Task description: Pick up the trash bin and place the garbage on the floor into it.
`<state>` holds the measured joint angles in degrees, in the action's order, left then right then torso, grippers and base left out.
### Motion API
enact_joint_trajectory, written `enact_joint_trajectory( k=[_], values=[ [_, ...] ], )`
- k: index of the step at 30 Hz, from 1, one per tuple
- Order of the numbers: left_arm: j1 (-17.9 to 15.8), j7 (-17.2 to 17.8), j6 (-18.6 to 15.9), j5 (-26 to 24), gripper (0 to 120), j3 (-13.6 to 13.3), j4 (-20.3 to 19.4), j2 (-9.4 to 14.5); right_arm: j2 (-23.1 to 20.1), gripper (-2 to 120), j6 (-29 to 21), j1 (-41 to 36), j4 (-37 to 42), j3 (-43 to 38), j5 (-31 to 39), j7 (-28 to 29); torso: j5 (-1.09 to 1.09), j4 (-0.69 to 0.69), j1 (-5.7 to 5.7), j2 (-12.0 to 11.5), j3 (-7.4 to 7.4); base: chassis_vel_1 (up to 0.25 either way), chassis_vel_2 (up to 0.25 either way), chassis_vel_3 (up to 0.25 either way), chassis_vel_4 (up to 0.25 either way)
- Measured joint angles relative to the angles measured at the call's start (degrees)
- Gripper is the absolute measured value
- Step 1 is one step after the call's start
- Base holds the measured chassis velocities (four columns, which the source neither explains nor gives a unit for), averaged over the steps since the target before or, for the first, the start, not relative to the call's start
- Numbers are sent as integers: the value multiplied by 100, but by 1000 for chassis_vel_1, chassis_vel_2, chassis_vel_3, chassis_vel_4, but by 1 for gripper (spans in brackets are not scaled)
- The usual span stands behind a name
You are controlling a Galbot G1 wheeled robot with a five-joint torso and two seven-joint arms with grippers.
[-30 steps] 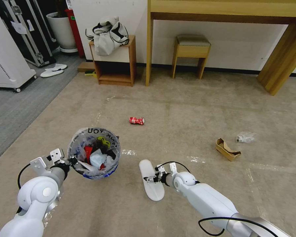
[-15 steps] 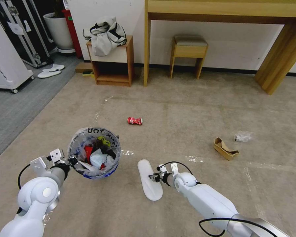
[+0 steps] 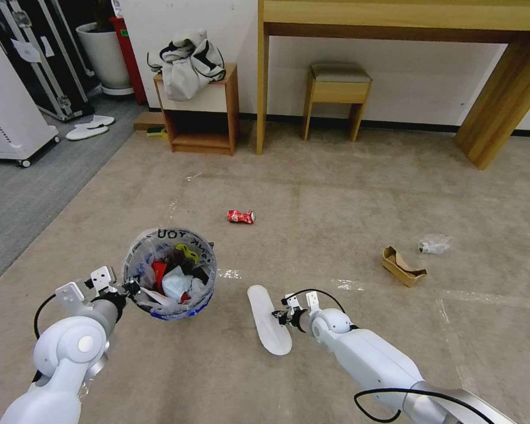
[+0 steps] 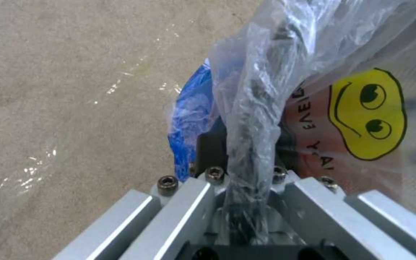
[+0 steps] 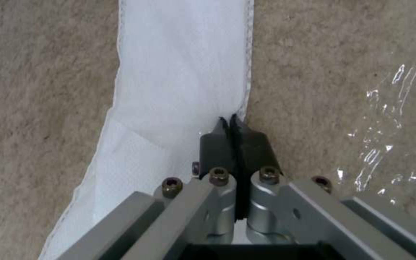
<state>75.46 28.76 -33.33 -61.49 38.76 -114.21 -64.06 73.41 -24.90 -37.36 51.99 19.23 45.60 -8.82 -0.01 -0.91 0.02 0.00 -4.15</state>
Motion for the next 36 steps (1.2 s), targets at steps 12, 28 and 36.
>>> enact_joint_trajectory(
  k=[12, 28, 36],
  values=[
    [0, -2, 28, 23, 0, -19, 38, -23, -6, 0, 66, -33, 165, -2, 66, 26, 16, 18, 1, -2, -3, 0, 0, 0, 0],
    [62, -16, 25, 13, 0, -127, -93, -20, -716, 0, -6, -129, 1256, -38, 434, 556, 4, 5, 2, -3, -1, 10, 11, 6, 5],
    [104, -62, -18, 10, 0, -238, -149, 3, -1265, 0, 34, -188, 1964, -195, 588, 763, 2, 2, 2, -2, 0, 0, 0, 0, 0]
  ],
)
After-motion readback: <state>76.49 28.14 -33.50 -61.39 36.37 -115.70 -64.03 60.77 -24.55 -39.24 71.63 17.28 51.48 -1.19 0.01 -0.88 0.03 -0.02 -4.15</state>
